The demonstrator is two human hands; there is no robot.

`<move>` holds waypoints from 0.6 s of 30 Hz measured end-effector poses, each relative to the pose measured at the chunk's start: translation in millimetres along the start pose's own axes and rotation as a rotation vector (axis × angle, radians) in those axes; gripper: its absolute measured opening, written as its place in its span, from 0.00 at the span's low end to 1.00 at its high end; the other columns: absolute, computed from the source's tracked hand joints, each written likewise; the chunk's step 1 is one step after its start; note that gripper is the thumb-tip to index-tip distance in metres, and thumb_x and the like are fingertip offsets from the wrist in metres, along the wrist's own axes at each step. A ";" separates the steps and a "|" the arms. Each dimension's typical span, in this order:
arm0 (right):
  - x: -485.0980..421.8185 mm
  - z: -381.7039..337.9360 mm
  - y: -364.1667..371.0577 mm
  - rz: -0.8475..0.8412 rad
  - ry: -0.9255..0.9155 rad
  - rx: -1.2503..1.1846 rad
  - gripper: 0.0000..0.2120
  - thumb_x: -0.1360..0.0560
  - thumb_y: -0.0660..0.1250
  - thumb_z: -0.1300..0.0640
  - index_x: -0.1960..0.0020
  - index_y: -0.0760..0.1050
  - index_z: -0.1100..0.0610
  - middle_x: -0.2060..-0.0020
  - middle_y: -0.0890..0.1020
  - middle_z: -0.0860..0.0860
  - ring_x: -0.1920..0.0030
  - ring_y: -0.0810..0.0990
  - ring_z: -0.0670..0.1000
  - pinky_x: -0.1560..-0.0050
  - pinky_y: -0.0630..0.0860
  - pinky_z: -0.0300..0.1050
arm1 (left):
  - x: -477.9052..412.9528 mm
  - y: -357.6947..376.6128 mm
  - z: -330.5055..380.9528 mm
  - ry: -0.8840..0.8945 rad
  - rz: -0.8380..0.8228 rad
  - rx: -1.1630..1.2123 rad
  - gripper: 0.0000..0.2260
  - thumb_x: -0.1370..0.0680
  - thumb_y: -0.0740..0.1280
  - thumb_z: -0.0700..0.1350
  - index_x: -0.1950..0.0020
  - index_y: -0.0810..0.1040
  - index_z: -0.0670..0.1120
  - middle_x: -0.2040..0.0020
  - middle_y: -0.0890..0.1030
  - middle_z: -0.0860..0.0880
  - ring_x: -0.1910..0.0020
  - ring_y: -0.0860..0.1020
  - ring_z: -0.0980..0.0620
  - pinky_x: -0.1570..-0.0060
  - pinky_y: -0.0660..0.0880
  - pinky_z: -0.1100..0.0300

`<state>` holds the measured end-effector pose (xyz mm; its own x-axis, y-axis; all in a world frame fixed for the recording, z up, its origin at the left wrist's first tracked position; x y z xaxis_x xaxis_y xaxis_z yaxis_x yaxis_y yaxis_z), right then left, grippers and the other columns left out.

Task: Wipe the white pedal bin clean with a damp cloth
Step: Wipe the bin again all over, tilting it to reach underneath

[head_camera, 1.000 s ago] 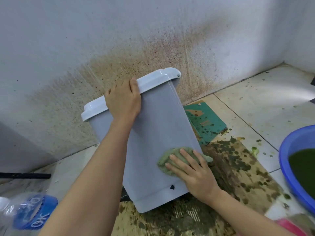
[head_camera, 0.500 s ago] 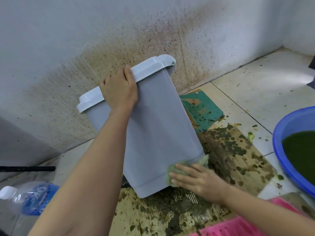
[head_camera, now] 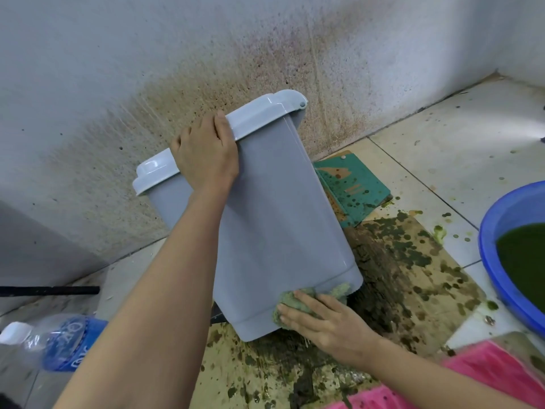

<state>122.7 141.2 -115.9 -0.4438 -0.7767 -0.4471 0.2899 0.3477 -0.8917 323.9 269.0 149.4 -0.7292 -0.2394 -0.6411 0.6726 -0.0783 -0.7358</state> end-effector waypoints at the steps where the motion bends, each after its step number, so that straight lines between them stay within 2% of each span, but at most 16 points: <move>1: -1.0 -0.6 0.1 -0.013 -0.013 0.004 0.23 0.22 0.57 0.58 0.28 0.71 0.52 0.27 0.71 0.47 0.29 0.72 0.55 0.39 0.77 0.50 | 0.3 -0.3 -0.3 0.003 0.005 0.001 0.20 0.16 0.50 0.52 0.45 0.79 0.46 0.44 0.82 0.48 0.43 0.76 0.45 0.38 0.61 0.52; 4: 14.8 18.0 -7.8 -0.018 -0.015 0.033 0.23 0.23 0.57 0.59 0.28 0.72 0.52 0.28 0.72 0.46 0.30 0.73 0.54 0.38 0.76 0.51 | 1.0 -1.6 -1.6 0.010 0.022 0.003 0.20 0.16 0.50 0.52 0.45 0.79 0.46 0.45 0.82 0.47 0.43 0.76 0.44 0.38 0.61 0.51; 10: 57.2 76.1 -40.3 0.043 0.226 0.009 0.25 0.25 0.56 0.65 0.31 0.75 0.53 0.29 0.72 0.48 0.31 0.73 0.58 0.40 0.68 0.52 | 6.3 -4.9 1.1 0.006 0.043 -0.006 0.20 0.16 0.49 0.52 0.44 0.79 0.46 0.45 0.82 0.47 0.44 0.76 0.44 0.38 0.62 0.51; 14: 10.0 100.7 -73.3 0.280 0.494 -0.142 0.33 0.33 0.59 0.75 0.31 0.75 0.55 0.30 0.73 0.51 0.29 0.66 0.56 0.40 0.71 0.55 | 15.5 -12.9 4.9 0.008 0.054 0.000 0.19 0.16 0.50 0.51 0.42 0.79 0.47 0.44 0.82 0.48 0.43 0.75 0.45 0.39 0.61 0.52; 16: -31.6 108.9 -98.3 0.367 0.521 -0.142 0.33 0.32 0.57 0.76 0.32 0.76 0.56 0.31 0.74 0.51 0.30 0.67 0.58 0.43 0.74 0.55 | 22.1 -19.0 6.6 0.007 0.063 0.003 0.18 0.16 0.51 0.50 0.43 0.79 0.46 0.45 0.82 0.48 0.43 0.75 0.45 0.39 0.61 0.53; 18: -74.0 113.3 -127.1 0.405 0.508 -0.083 0.31 0.31 0.52 0.72 0.33 0.77 0.55 0.32 0.76 0.51 0.32 0.73 0.61 0.46 0.75 0.53 | 29.3 -26.3 9.2 0.000 0.073 0.006 0.17 0.15 0.53 0.49 0.44 0.80 0.46 0.45 0.83 0.47 0.44 0.75 0.45 0.39 0.60 0.54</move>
<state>214.8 94.9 38.6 -0.6644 -0.2380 -0.7084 0.4609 0.6158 -0.6391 286.0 255.2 152.0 -0.6784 -0.2442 -0.6929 0.7245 -0.0661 -0.6861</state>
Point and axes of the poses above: each hand's wrist, its own x-axis away from the middle knuckle, its own y-axis out of the palm, z = x × y, the point moved 8 cm from there along -x, towards the middle knuckle
